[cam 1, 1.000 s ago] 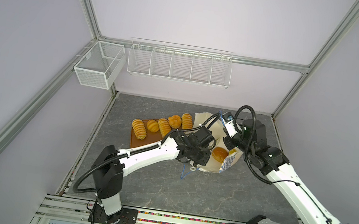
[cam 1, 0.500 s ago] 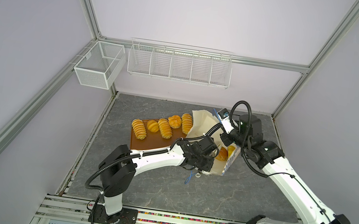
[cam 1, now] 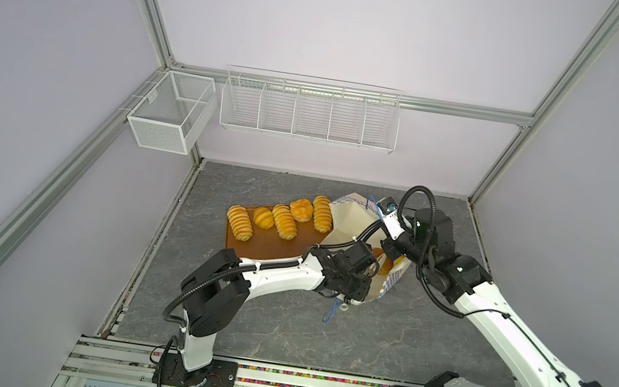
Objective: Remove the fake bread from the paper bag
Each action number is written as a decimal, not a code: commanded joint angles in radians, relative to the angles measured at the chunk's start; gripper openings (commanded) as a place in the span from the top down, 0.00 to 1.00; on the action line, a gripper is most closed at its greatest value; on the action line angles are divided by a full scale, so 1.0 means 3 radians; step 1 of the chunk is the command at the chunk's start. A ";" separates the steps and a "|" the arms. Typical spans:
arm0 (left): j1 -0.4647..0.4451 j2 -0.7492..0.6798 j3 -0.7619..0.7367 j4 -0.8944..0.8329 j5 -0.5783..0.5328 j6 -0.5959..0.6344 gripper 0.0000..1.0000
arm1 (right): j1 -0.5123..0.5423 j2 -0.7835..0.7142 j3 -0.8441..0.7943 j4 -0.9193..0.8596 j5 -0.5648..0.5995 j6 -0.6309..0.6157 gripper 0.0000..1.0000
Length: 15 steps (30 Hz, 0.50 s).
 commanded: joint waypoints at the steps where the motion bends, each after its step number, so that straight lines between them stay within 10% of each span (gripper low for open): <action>1: -0.0027 0.0009 0.0183 -0.0255 -0.0140 0.0242 0.95 | 0.0019 -0.0148 -0.0125 0.0091 -0.0074 0.0017 0.93; 15: 0.0023 0.0115 0.0619 -0.1080 -0.0563 0.1022 0.61 | 0.0022 -0.0307 -0.0234 0.0101 -0.0126 0.0038 0.93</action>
